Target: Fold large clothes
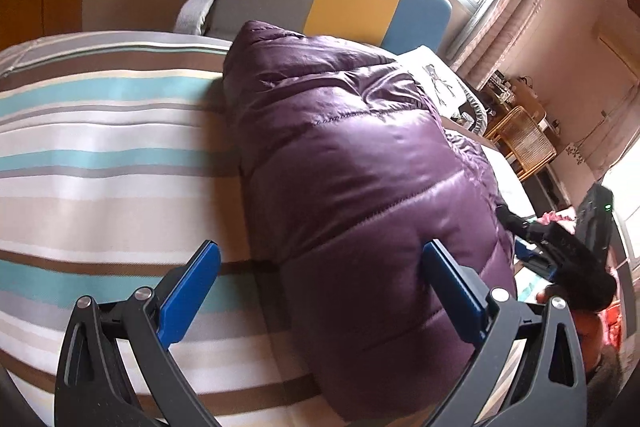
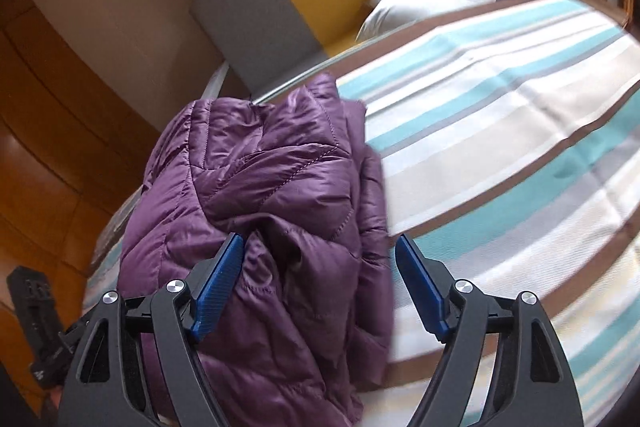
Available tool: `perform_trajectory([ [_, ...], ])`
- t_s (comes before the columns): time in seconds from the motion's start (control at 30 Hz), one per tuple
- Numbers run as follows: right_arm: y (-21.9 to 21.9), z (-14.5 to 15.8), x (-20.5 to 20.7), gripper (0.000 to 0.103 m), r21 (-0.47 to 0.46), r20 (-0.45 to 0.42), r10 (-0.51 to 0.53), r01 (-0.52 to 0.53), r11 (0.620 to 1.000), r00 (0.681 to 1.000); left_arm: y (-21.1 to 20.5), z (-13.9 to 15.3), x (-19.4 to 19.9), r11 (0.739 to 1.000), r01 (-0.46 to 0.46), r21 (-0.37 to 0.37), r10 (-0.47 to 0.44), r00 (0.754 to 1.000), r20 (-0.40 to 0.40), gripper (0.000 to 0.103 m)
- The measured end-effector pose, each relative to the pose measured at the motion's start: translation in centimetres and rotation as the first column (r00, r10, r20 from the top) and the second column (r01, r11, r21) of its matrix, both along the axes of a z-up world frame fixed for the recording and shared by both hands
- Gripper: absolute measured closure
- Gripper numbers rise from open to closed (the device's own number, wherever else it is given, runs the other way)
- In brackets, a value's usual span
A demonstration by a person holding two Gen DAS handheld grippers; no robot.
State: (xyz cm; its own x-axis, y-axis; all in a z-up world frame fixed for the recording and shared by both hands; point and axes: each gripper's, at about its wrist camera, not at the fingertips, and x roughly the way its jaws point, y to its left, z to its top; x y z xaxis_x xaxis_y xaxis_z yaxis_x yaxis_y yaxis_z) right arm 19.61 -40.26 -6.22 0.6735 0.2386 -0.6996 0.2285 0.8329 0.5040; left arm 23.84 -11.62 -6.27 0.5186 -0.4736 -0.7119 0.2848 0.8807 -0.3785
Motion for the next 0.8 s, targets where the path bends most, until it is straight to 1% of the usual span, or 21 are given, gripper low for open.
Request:
perform_trajectory([
  [0.03, -0.1, -0.4, 0.5, 0.022, 0.02, -0.014, 0.007, -0.006, 1.0, 1.0, -0.3, 0.0, 0.4, 1.0, 0.003, -0.004, -0.003, 1.0, -0.005, 0.002],
  [0.13, -0.8, -1.4, 1.3, 0.019, 0.072, -0.043, 0.017, -0.014, 0.997, 0.999, -1.1, 0.2, 1.2, 1.0, 0.023, 0.002, -0.023, 1.0, -0.009, 0.002],
  [0.2, -1.2, -2.1, 1.7, 0.016, 0.107, -0.062, 0.025, -0.018, 0.994, 0.998, -1.6, 0.0, 1.8, 0.999, 0.048, 0.012, -0.047, 0.999, -0.025, 0.002],
  [0.27, -1.4, -2.8, 1.9, 0.016, 0.144, -0.065, 0.031, -0.022, 0.989, 0.997, -1.8, -0.3, 2.3, 0.998, 0.056, -0.005, -0.056, 0.997, -0.045, 0.002],
  [0.33, -1.5, -3.4, 2.0, 0.017, 0.176, -0.06, 0.041, -0.03, 0.984, 0.997, -1.7, -1.0, 2.8, 0.997, 0.066, -0.043, -0.069, 0.994, -0.082, 0.002],
  [0.4, -1.4, -3.6, 2.1, 0.024, 0.188, -0.034, 0.055, -0.048, 0.981, 0.998, -1.6, -1.7, 3.0, 0.994, 0.063, -0.086, -0.073, 0.99, -0.118, 0.002],
  [0.47, -1.2, -3.8, 2.1, 0.026, 0.18, -0.023, 0.064, -0.059, 0.982, 0.998, -1.4, -2.6, 3.1, 0.988, 0.064, -0.14, -0.086, 0.984, -0.157, 0.002],
  [0.5, -1.0, -3.8, 2.2, 0.032, 0.177, -0.013, 0.076, -0.073, 0.982, 0.997, -1.3, -3.0, 3.1, 0.983, 0.064, -0.173, -0.095, 0.979, -0.178, 0.002],
  [0.57, -0.8, -4.2, 2.0, 0.037, 0.193, 0.007, 0.082, -0.082, 0.978, 0.997, -1.7, -3.5, 3.0, 0.973, 0.084, -0.215, -0.129, 0.971, -0.203, 0.002],
  [0.6, -0.6, -4.4, 2.1, 0.042, 0.203, 0.019, 0.084, -0.086, 0.975, 0.996, -2.1, -3.5, 2.8, 0.974, 0.094, -0.207, -0.135, 0.972, -0.191, 0.002],
  [0.63, -0.5, -4.4, 2.0, 0.046, 0.209, 0.037, 0.086, -0.092, 0.974, 0.996, -2.5, -3.3, 2.6, 0.976, 0.109, -0.189, -0.142, 0.975, -0.17, 0.004],
  [0.67, -0.4, -4.4, 1.8, 0.049, 0.208, 0.051, 0.087, -0.096, 0.973, 0.995, -3.0, -3.0, 2.2, 0.978, 0.128, -0.164, -0.151, 0.979, -0.14, 0.007],
  [0.73, -0.3, -4.2, 1.7, 0.056, 0.21, 0.074, 0.087, -0.101, 0.972, 0.993, -3.3, -2.5, 1.7, 0.98, 0.142, -0.14, -0.158, 0.981, -0.108, 0.018],
  [0.77, -0.3, -4.1, 1.5, 0.057, 0.214, 0.09, 0.084, -0.102, 0.972, 0.992, -3.6, -2.1, 1.3, 0.981, 0.154, -0.12, -0.165, 0.983, -0.085, 0.021],
  [0.8, -0.2, -4.0, 1.3, 0.06, 0.217, 0.101, 0.081, -0.102, 0.971, 0.992, -3.7, -1.7, 1.1, 0.981, 0.163, -0.107, -0.171, 0.983, -0.07, 0.026],
])
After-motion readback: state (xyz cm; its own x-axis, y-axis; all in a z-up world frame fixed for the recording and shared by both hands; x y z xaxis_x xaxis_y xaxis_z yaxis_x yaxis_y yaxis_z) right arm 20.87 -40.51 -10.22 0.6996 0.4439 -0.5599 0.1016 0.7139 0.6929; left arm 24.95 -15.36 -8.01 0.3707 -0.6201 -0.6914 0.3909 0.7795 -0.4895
